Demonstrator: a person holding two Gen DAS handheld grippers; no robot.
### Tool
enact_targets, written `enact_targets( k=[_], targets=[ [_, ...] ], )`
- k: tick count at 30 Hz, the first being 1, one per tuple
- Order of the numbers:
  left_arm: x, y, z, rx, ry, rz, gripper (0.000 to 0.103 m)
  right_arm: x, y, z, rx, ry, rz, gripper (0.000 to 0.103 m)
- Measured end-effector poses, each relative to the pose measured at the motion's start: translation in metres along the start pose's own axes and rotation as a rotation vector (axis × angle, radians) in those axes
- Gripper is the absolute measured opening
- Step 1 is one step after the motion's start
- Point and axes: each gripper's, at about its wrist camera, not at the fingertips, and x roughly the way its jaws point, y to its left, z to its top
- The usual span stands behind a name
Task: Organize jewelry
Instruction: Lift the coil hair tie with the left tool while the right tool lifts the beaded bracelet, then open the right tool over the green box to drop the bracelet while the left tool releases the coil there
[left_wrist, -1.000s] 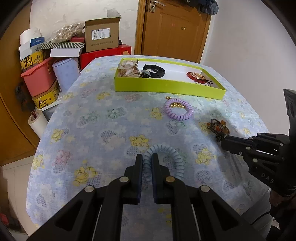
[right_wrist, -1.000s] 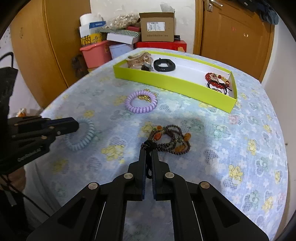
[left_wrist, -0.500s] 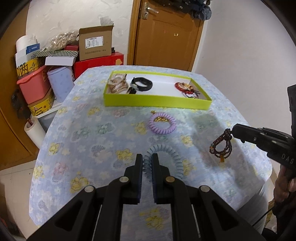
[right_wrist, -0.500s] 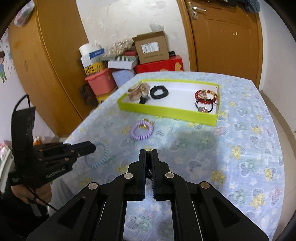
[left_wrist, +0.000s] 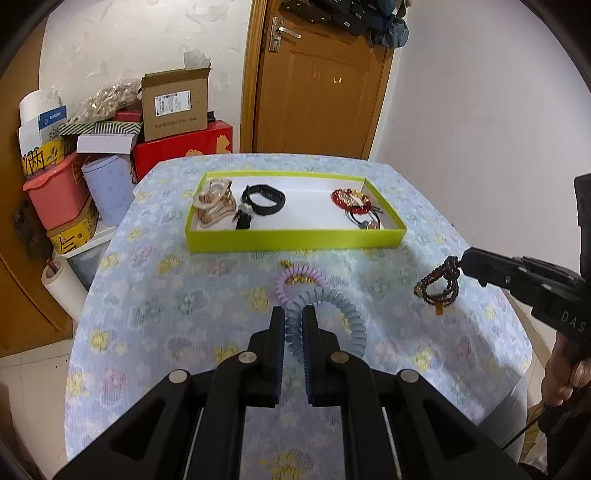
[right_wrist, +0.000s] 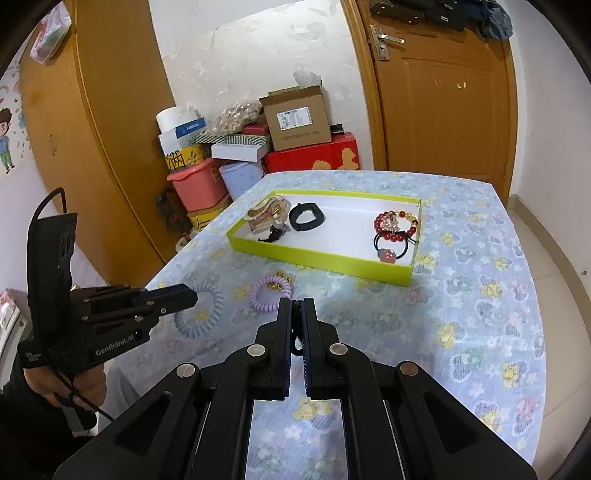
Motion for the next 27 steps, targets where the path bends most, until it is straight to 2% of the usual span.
enact_targets(
  k=[17,27],
  targets=[
    [0.027,0.004,0.062,0.02,-0.048,0.016,0.009,0.023,-0.025,0.046,0.015,-0.034,-0.008,0.005],
    [0.066,0.013,0.095,0.022,-0.027,0.035,0.009,0.056,-0.042,0.078,0.024,-0.029,-0.01,0.005]
  ],
)
